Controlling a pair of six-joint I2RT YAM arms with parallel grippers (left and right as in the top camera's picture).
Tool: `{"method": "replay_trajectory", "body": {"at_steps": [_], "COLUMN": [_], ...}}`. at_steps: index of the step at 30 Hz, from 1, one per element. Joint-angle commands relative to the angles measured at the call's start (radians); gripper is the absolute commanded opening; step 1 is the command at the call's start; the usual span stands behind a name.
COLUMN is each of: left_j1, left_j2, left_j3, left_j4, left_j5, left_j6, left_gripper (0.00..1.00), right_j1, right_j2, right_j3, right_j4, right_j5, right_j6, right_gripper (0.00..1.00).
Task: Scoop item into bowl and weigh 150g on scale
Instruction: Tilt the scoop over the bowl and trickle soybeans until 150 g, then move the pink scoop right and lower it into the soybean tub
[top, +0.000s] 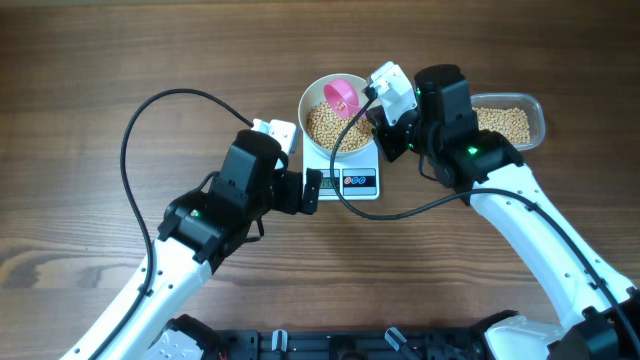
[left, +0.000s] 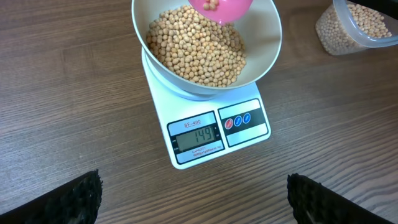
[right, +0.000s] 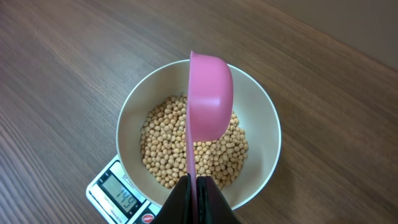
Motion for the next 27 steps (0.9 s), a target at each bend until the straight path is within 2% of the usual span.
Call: {"method": "replay_trajectory", "body": {"at_steps": [1, 17, 19, 23, 27], "left_j1": [-0.005, -0.005, -0.005, -0.005, -0.005], "left_j2": [0.006, 0.006, 0.006, 0.006, 0.006], "left_j3": [0.015, 0.015, 0.015, 0.015, 0.015], "left_j4": [0.003, 0.003, 0.003, 0.003, 0.003], "left_j5": [0.009, 0.009, 0.008, 0.009, 0.009], "left_j6": [0.002, 0.002, 0.001, 0.002, 0.002], "left_gripper": [1.0, 1.0, 1.0, 1.0, 1.0], "right_j1": [0.0, 0.0, 0.0, -0.042, -0.152], "right_j2": [-0.019, -0.019, -0.019, -0.019, -0.026], "right_j3": [0.01, 0.01, 0.01, 0.01, 0.01], "right_j4": [0.006, 0.006, 0.015, 0.025, 0.056], "right_j5": [-0.017, -0.017, -0.017, -0.033, -0.215], "right_j6": [0.021, 0.031, 0.085, 0.296, 0.436], "right_gripper": [0.04, 0.04, 0.04, 0.04, 0.04]}}
